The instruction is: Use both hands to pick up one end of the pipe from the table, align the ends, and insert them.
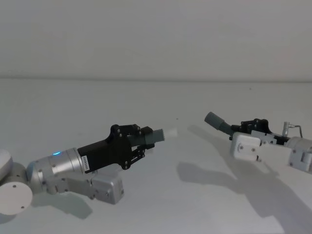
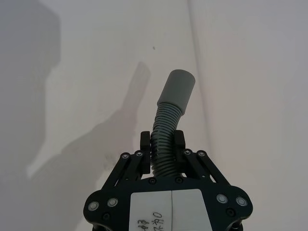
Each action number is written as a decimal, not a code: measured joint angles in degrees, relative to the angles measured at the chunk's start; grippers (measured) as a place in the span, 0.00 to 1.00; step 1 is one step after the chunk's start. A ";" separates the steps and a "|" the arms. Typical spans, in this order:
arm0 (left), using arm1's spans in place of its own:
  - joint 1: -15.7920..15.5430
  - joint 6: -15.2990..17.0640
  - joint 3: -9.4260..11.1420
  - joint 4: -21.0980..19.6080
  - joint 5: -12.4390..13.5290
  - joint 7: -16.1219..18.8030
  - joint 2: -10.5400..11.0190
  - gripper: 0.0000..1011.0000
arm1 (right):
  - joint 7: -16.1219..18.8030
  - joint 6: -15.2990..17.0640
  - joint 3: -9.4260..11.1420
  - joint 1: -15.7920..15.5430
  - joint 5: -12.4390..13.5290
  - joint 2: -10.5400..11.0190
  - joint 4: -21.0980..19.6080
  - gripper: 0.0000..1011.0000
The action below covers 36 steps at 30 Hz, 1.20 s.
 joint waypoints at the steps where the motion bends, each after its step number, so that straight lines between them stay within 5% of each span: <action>1: -0.16 -0.32 0.08 0.16 0.58 0.31 0.09 0.36 | -0.16 -0.18 -0.13 0.00 -0.64 0.26 -0.16 0.27; 6: -1.58 -4.08 0.79 1.44 8.21 4.79 0.80 0.36 | -1.32 -1.96 -1.20 0.09 -5.02 2.34 -1.56 0.27; 14: -2.79 -7.11 1.53 2.57 14.57 8.57 1.49 0.36 | -2.56 -5.57 -2.48 0.50 -9.96 4.74 -3.54 0.27; 23: -3.57 -8.93 1.95 3.24 18.34 10.82 1.89 0.36 | -1.45 -9.90 -3.71 1.67 -13.47 6.52 -7.27 0.27; 36: -3.99 -9.96 2.17 3.62 20.55 12.13 2.13 0.36 | 4.69 -10.63 -4.78 2.92 -14.45 7.80 -10.81 0.27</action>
